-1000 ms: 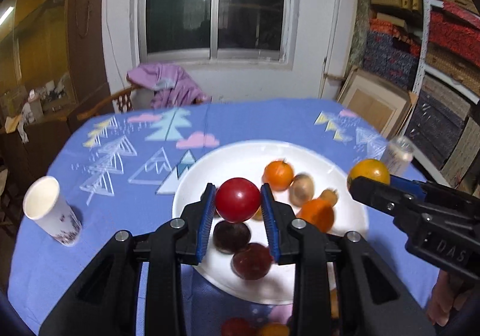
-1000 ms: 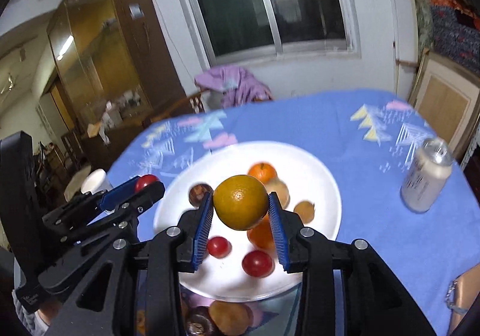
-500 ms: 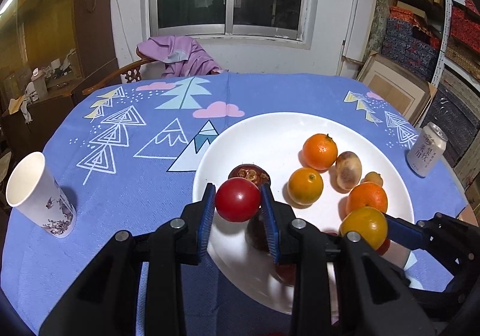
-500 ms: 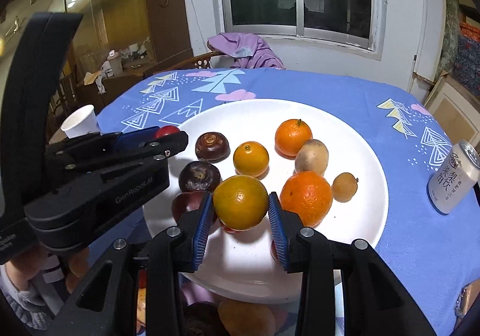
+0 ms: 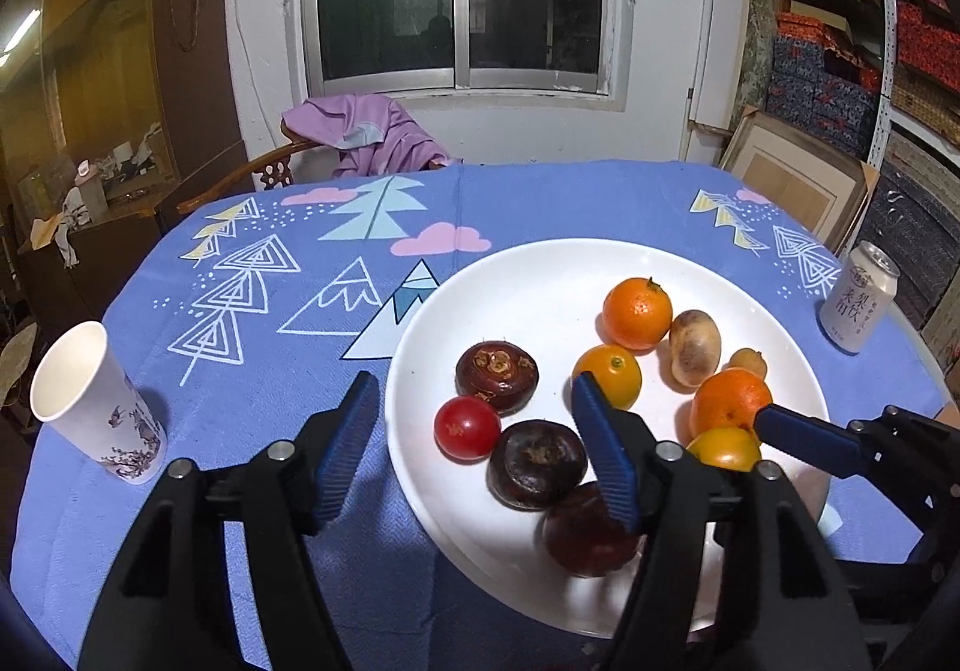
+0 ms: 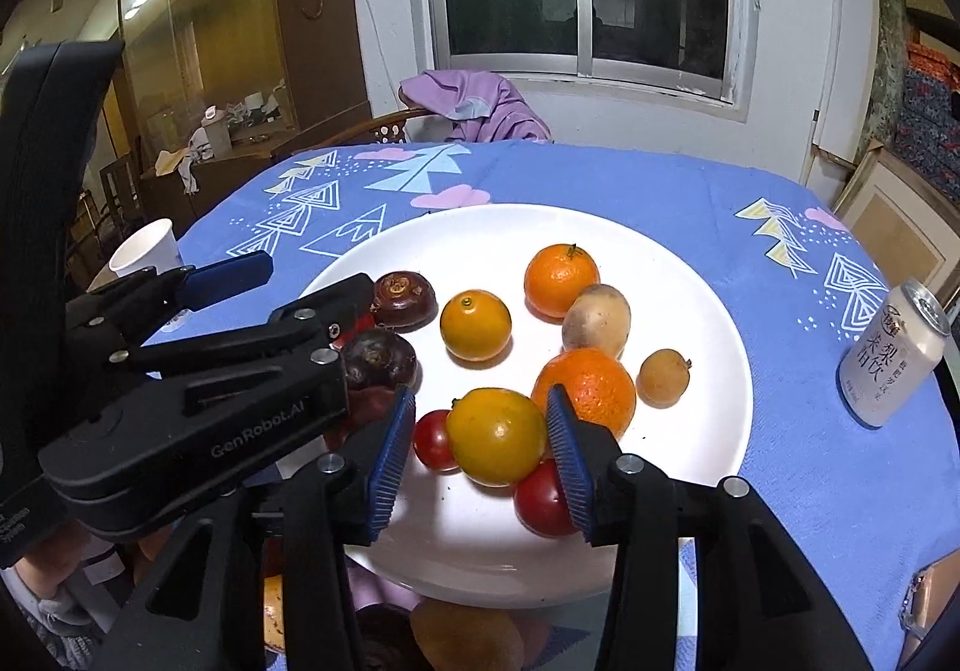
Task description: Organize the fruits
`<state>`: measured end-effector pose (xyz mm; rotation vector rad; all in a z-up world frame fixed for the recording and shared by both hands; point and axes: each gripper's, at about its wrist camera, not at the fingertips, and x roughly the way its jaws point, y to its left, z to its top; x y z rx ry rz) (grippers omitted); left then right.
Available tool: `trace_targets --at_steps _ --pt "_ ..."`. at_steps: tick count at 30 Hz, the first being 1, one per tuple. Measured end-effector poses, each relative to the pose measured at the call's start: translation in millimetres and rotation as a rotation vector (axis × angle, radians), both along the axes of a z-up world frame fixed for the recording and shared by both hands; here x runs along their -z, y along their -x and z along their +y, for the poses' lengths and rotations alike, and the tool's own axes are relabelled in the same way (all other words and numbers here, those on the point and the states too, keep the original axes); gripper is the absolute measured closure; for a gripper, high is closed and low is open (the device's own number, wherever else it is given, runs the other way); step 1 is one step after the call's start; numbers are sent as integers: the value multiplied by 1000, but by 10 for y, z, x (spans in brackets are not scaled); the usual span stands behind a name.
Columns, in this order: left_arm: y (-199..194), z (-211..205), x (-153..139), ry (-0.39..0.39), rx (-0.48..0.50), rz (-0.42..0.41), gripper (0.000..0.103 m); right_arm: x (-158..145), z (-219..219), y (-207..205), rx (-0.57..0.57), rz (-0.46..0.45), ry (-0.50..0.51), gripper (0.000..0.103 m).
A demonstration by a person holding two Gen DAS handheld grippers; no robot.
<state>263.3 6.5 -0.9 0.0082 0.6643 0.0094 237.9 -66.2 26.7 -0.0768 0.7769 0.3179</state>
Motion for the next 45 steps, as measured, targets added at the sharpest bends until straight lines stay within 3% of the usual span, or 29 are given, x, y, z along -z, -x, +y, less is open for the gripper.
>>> trace_targets --at_steps 9,12,18,21,27,32,36,41,45 --pt "258 3 -210 -16 -23 -48 25 -197 -140 221 11 -31 -33 48" --pt "444 -38 -263 -61 -35 -72 18 -282 -233 352 19 -41 -78 46" --pt "951 -111 -166 -138 -9 -83 14 -419 -534 690 51 -71 -167 40" --pt "1231 -75 -72 -124 -3 -68 11 -392 -741 906 74 -75 -215 37" --pt "1872 -44 29 -42 64 -49 7 -161 -1173 1259 199 -38 -284 20" --pt "2284 -251 194 -112 165 -39 6 -80 -1365 1265 273 -6 -351 18" --pt "2378 -342 204 -100 216 -38 5 -21 -1382 1245 278 33 -372 17" --pt "2245 -326 294 -44 235 64 5 20 -1314 1232 267 58 -366 14" --pt "2192 -296 336 -12 236 92 5 34 -1262 1238 264 64 -363 14"
